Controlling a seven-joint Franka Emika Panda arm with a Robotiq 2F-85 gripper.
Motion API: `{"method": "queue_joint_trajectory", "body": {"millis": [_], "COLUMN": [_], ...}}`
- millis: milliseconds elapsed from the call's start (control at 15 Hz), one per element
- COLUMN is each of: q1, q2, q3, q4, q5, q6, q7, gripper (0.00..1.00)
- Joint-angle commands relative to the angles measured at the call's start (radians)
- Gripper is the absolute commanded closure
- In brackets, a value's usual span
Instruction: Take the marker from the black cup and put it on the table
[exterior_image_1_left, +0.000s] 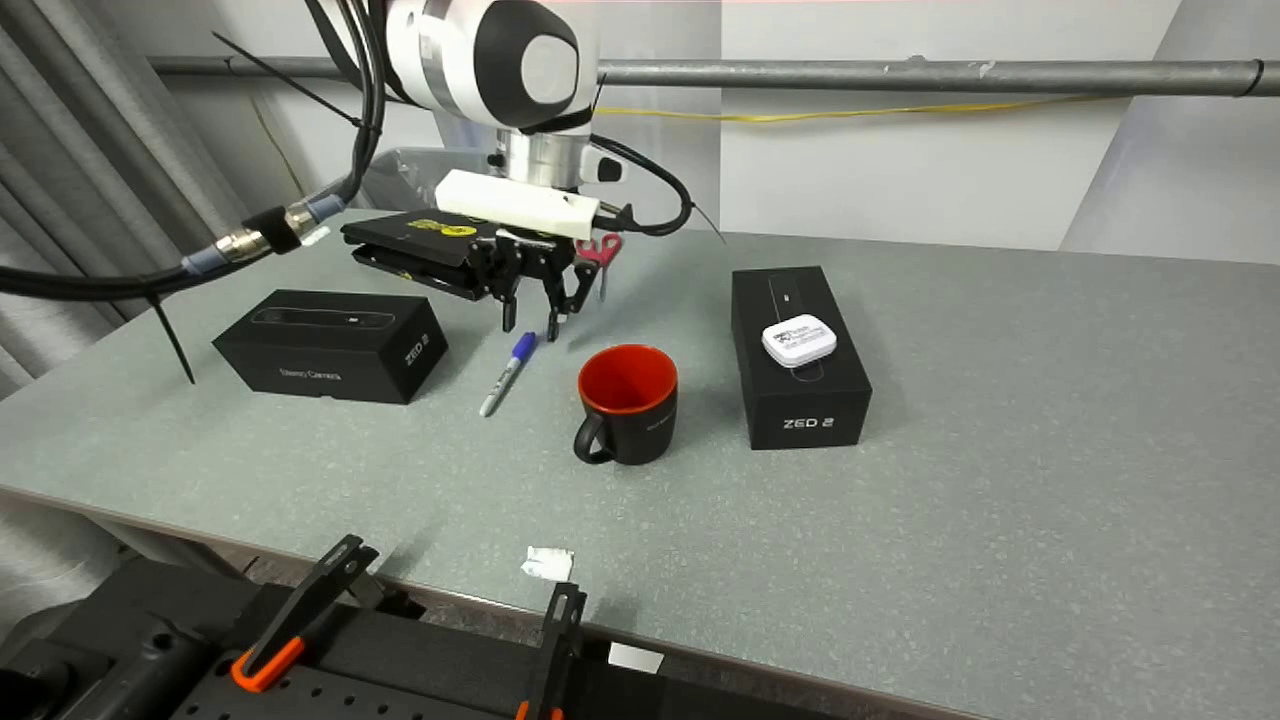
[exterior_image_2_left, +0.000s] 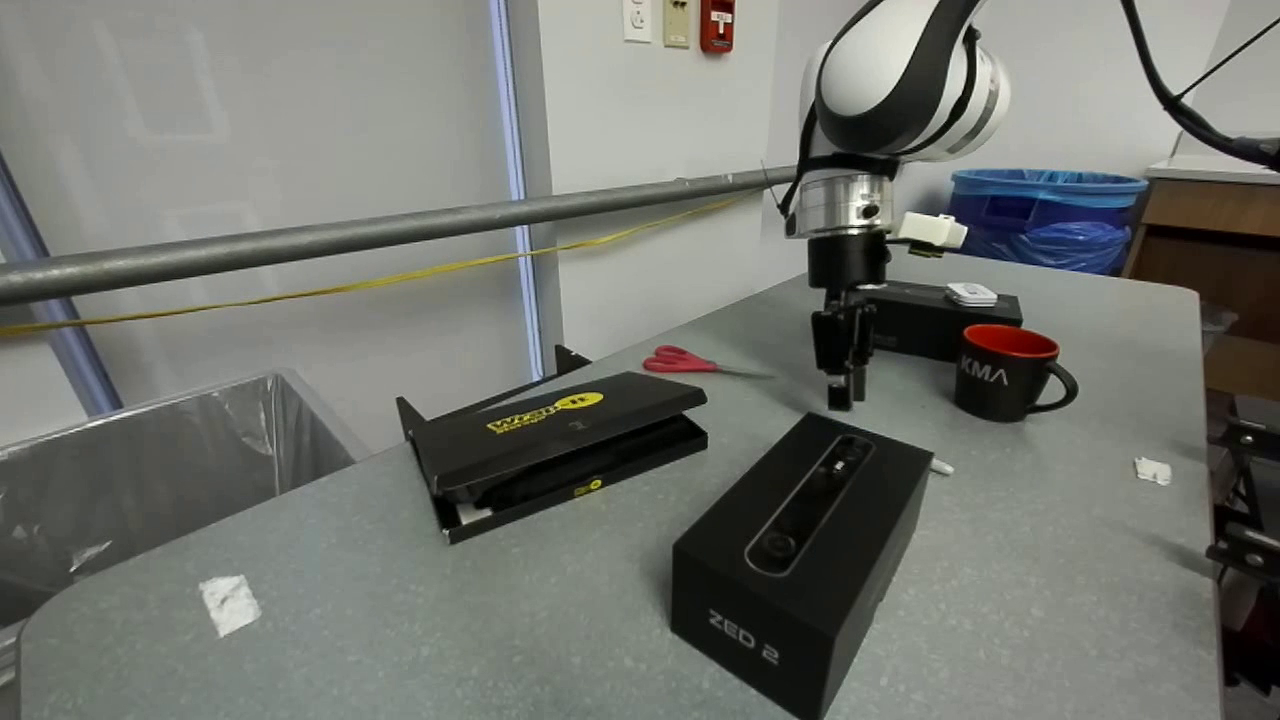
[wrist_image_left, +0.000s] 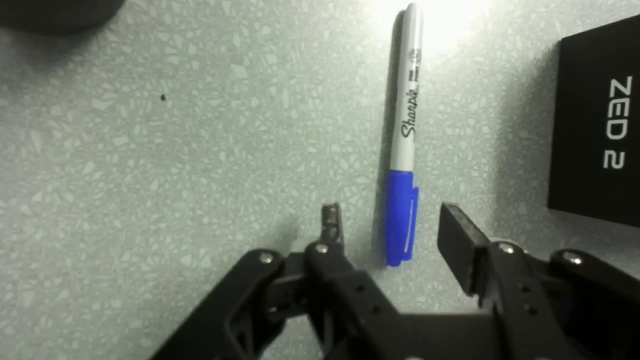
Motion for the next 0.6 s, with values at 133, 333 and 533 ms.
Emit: {"method": "queue_joint_trajectory", "body": {"millis": [133, 333, 533], "q1": [-0.011, -0.012, -0.012], "q2": [0.027, 0.027, 0.023], "q3": [0.019, 0.021, 0.022], "q4": [0.047, 0.050, 0.053], "q5": [-0.053, -0.054, -0.048], "q6": [-0.021, -0.021, -0.023], "q7": [0.052, 0.053, 0.063], "gripper": [0.01, 0.00, 0.00]}}
